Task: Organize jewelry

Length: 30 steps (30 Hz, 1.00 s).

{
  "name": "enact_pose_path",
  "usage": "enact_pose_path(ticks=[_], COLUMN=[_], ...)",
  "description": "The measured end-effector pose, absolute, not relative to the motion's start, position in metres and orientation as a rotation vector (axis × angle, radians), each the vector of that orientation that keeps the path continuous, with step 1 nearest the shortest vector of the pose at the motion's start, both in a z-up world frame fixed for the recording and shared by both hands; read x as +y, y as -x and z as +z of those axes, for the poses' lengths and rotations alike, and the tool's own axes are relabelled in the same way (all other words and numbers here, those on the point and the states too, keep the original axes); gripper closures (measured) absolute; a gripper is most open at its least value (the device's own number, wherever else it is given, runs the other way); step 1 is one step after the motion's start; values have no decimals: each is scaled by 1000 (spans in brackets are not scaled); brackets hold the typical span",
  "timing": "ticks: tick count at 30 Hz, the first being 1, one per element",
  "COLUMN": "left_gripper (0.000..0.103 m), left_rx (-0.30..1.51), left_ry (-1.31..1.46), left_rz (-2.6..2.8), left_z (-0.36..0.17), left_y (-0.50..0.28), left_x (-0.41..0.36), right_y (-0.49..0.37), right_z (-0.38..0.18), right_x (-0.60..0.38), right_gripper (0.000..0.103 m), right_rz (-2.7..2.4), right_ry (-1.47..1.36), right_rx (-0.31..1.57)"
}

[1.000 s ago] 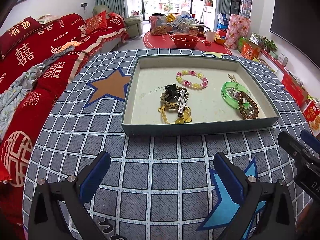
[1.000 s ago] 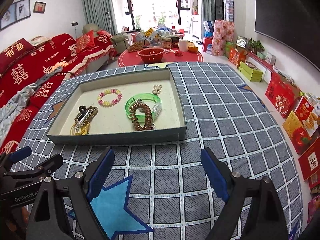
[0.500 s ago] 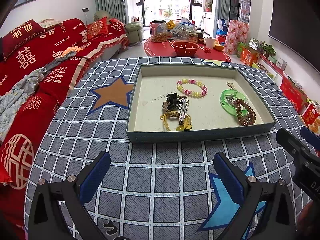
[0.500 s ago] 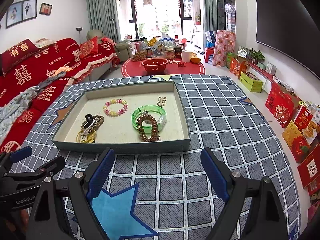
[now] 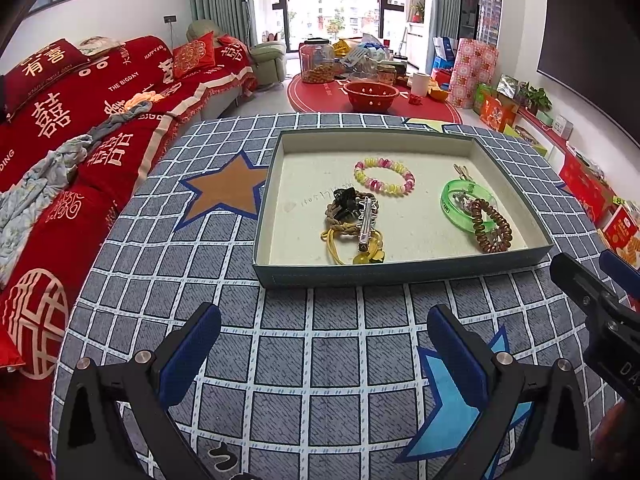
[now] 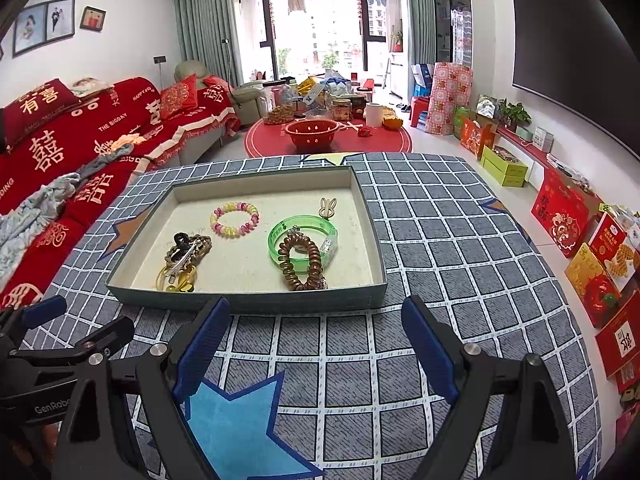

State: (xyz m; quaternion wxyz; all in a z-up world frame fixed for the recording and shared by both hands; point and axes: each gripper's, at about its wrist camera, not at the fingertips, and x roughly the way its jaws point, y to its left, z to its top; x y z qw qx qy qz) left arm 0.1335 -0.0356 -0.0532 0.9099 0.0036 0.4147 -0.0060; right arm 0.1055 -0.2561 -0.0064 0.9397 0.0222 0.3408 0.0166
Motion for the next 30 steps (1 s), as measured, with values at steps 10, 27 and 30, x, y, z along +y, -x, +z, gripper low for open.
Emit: enact_pose_path(ticks=[10, 27, 30], left_gripper=[0, 0, 0], left_rx=[862, 873, 874], left_ry=[-7, -8, -5], left_rz=[-14, -29, -30], left_z=[-53, -56, -56], left_y=[-135, -136, -136], left_x=[-35, -35, -35], right_y=[-106, -106, -106], right_z=[-6, -6, -5], right_x=[-257, -257, -257], right_gripper=[13, 13, 13], right_rz=[33, 33, 33], right_ry=[-46, -46, -46], right_rx=[697, 697, 698])
